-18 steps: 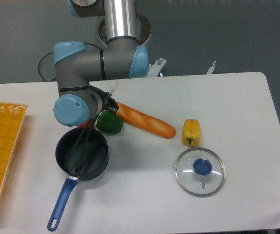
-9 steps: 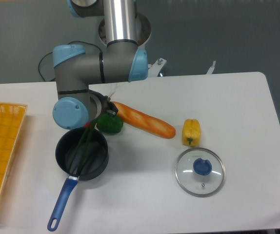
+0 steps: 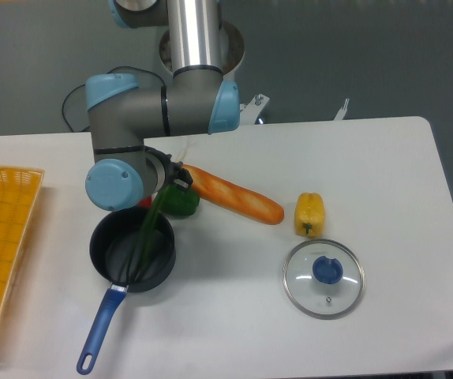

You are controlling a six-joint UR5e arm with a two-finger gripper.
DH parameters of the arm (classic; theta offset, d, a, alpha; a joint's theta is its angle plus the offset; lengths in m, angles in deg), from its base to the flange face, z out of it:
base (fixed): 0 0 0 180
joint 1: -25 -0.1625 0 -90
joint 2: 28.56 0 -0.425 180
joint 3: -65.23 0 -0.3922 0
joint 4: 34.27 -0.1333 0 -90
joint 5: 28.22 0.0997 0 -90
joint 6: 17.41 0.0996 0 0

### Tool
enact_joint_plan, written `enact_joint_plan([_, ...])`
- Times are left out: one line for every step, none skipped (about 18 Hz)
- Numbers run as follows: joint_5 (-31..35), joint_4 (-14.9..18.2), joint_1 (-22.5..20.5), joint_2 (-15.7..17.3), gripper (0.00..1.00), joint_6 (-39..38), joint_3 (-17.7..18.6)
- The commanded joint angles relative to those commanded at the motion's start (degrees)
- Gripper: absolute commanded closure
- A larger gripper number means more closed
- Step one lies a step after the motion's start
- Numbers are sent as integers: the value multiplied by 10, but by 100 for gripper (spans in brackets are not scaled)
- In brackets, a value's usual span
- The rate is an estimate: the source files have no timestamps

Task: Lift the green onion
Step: 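Carry the green onions over the black saucepan and lower them in, then open the gripper and move it away from the saucepan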

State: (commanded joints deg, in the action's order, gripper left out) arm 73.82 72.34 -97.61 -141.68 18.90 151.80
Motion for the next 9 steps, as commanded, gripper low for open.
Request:
enact_joint_plan([0, -1, -1, 1, 0, 0, -1])
enact_joint_plan([0, -1, -3, 3, 0, 1, -2])
enact_joint_plan([-1, -1, -5, 5, 0, 3, -3])
enact_joint_plan([-2, -1, -9, 10, 0, 4, -6])
enact_joint_plan([-3, -3, -15, 15, 0, 5, -10])
enact_joint_plan([-15, -7, -20, 18, 0, 6, -16])
enact_joint_plan([-30, -15, -26, 20, 0, 6, -25])
enact_joint_plan([-39, -30, -34, 26, 0, 6, -33])
enact_joint_plan([-43, -58, -40, 35, 0, 7, -34])
